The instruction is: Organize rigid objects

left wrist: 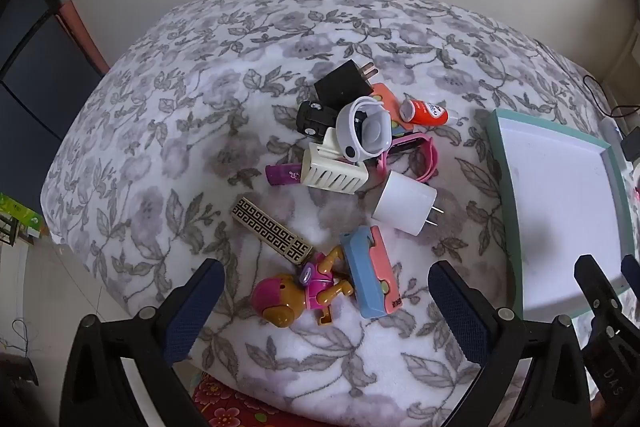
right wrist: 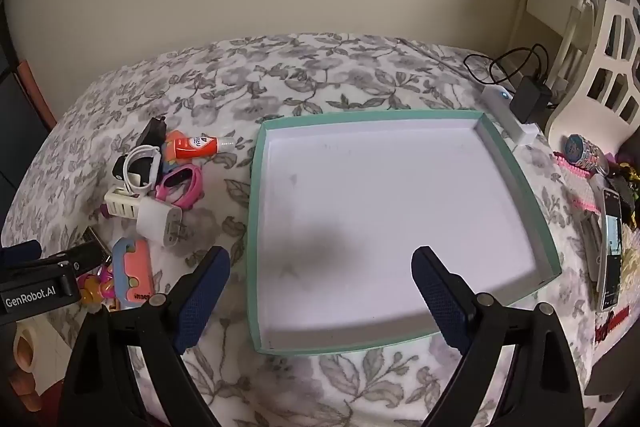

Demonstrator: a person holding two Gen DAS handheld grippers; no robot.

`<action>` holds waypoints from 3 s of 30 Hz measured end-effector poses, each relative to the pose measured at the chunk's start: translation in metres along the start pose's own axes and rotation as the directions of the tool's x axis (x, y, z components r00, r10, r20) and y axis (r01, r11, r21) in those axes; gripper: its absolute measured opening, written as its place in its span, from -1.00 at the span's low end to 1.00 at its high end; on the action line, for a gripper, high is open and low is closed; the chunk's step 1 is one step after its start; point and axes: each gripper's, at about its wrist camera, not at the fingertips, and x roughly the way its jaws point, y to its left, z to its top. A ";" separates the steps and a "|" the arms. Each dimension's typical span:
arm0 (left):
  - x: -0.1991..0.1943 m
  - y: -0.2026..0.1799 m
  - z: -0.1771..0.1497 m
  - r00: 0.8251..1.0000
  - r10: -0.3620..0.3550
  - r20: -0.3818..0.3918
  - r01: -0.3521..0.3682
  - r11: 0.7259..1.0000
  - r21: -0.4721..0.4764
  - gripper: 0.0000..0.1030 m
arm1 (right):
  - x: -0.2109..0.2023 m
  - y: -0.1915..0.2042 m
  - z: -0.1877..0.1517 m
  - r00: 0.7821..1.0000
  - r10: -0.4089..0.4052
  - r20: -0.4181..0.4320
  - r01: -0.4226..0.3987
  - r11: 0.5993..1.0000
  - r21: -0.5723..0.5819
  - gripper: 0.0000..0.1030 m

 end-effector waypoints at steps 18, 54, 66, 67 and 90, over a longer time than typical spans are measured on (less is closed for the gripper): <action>0.001 0.000 0.000 1.000 -0.001 -0.006 0.001 1.000 0.000 1.00 | 0.008 -0.003 -0.004 0.999 0.028 -0.038 -0.027 0.999 0.048 0.80; 0.002 0.002 0.001 1.000 -0.025 -0.003 0.025 1.000 -0.010 1.00 | 0.016 -0.005 -0.005 0.998 0.030 -0.060 -0.026 0.998 0.059 0.80; 0.000 0.002 0.002 0.998 -0.045 0.033 0.046 0.999 -0.014 1.00 | 0.016 -0.005 -0.005 0.998 0.032 -0.061 -0.028 0.998 0.059 0.80; 0.000 0.002 0.002 0.998 -0.045 0.034 0.046 0.999 -0.015 1.00 | 0.016 -0.005 -0.005 0.998 0.031 -0.061 -0.028 0.998 0.059 0.80; -0.002 0.004 0.002 0.997 -0.035 0.064 0.037 0.999 -0.033 1.00 | 0.019 -0.006 -0.005 0.996 0.043 -0.077 -0.037 0.997 0.075 0.80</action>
